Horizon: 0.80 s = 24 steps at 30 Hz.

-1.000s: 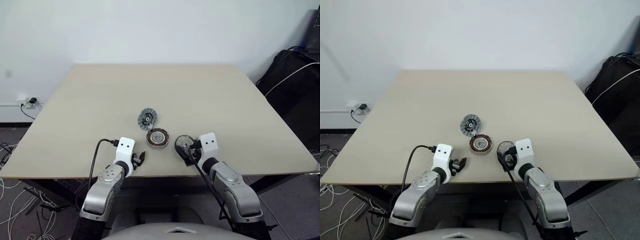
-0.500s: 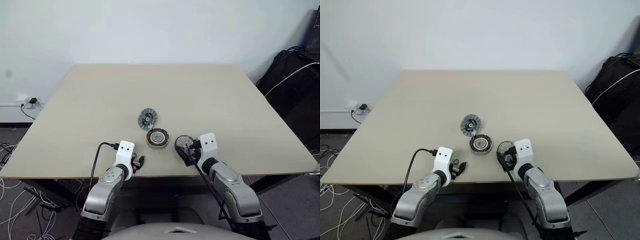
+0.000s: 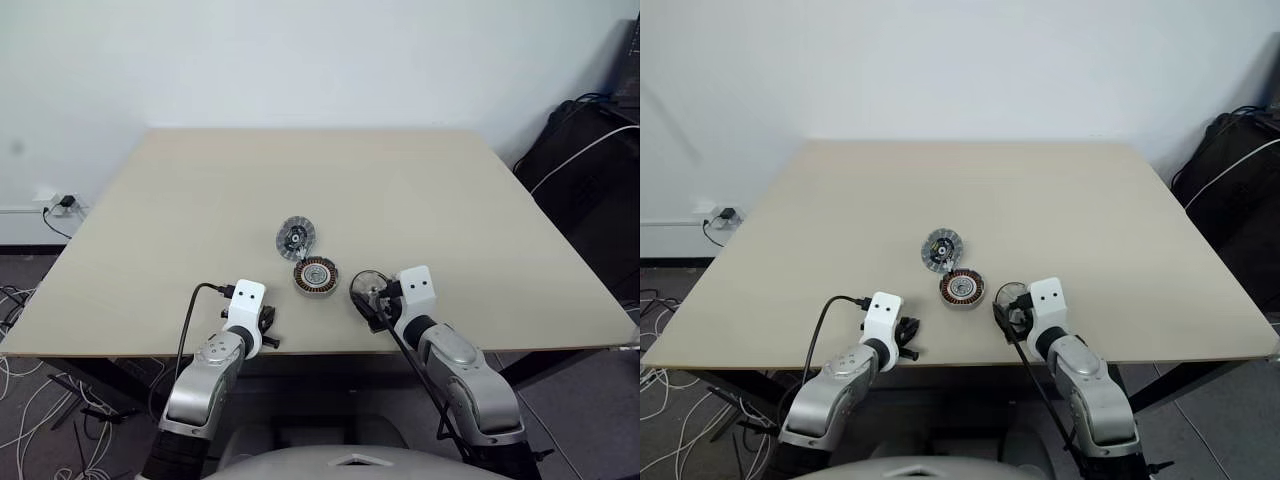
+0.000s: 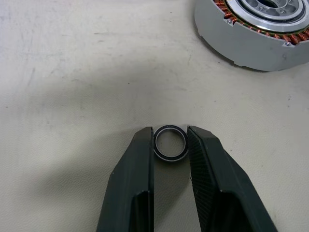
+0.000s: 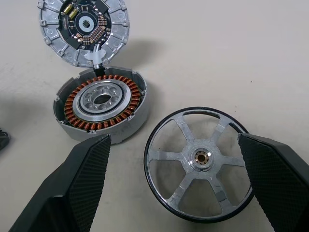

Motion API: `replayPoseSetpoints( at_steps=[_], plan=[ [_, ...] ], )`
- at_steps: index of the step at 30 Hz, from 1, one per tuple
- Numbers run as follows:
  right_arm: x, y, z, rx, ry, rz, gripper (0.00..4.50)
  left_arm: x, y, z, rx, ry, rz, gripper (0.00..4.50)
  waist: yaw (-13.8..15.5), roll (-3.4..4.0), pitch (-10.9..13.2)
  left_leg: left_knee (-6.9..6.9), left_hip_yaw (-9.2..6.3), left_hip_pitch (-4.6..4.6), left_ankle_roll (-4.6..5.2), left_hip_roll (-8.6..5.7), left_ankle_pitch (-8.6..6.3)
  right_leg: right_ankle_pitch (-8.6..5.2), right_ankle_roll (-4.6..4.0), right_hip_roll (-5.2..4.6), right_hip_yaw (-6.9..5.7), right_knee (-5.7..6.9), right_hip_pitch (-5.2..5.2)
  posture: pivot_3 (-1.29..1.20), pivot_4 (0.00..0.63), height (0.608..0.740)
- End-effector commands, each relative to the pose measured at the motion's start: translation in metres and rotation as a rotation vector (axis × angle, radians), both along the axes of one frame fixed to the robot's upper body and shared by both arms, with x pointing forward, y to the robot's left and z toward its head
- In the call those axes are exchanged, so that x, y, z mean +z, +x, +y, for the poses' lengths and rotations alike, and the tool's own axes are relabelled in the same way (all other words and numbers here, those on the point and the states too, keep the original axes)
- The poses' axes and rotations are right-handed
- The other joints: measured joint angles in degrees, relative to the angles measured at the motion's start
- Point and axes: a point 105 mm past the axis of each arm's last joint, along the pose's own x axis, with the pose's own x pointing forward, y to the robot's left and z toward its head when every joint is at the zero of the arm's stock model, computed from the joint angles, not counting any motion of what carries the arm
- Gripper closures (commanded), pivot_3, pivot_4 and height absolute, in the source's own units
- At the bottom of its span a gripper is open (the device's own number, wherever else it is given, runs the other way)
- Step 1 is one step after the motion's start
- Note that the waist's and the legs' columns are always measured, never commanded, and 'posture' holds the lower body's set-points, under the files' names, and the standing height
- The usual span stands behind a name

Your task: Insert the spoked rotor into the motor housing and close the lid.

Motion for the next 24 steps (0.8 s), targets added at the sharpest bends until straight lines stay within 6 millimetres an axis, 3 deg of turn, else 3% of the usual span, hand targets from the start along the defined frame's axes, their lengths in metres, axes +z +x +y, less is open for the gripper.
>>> replayPoseSetpoints(
  at_steps=[1,6,9,16,24],
  plan=[
    [0.013,0.006,0.001,0.0,0.014,-0.057,0.0,0.02,0.011,-0.012,-0.029,-0.041,-0.081,3.84,0.0,-0.03,0.0,0.0,0.0,0.0,0.0,0.0,0.0,0.0,0.0,0.0,0.0,0.0,0.0,0.0,0.0,0.74],
    [0.013,0.007,0.002,0.004,0.012,-0.057,0.0,0.054,0.03,-0.036,-0.094,-0.112,-0.204,3.84,0.0,-0.09,0.1,0.0,0.0,-0.02,0.0,-0.01,0.0,0.0,0.0,0.0,0.0,0.0,-0.01,0.0,0.0,0.74],
    [0.013,0.007,0.002,0.004,0.012,-0.057,0.0,0.063,0.038,-0.051,-0.148,-0.141,-0.232,3.84,0.0,-0.09,0.1,0.0,0.01,-0.02,0.0,-0.02,0.0,0.01,-0.01,0.01,0.0,0.0,-0.01,0.0,0.0,0.74],
    [0.013,0.006,0.001,-0.006,0.014,-0.061,0.0,0.065,0.054,-0.075,-0.264,-0.11,-0.243,3.84,-0.1,-0.09,0.1,0.0,0.0,-0.02,0.0,-0.05,0.01,0.01,-0.01,0.02,0.01,-0.01,0.01,0.0,0.0,0.74],
    [0.014,0.007,0.001,-0.015,0.019,-0.069,0.0,0.054,0.068,-0.081,-0.293,-0.055,-0.233,3.84,-0.1,-0.1,0.1,0.0,-0.01,-0.03,0.0,-0.06,0.01,0.01,0.0,0.03,0.01,-0.01,0.02,0.0,0.0,0.74]
  ],
)
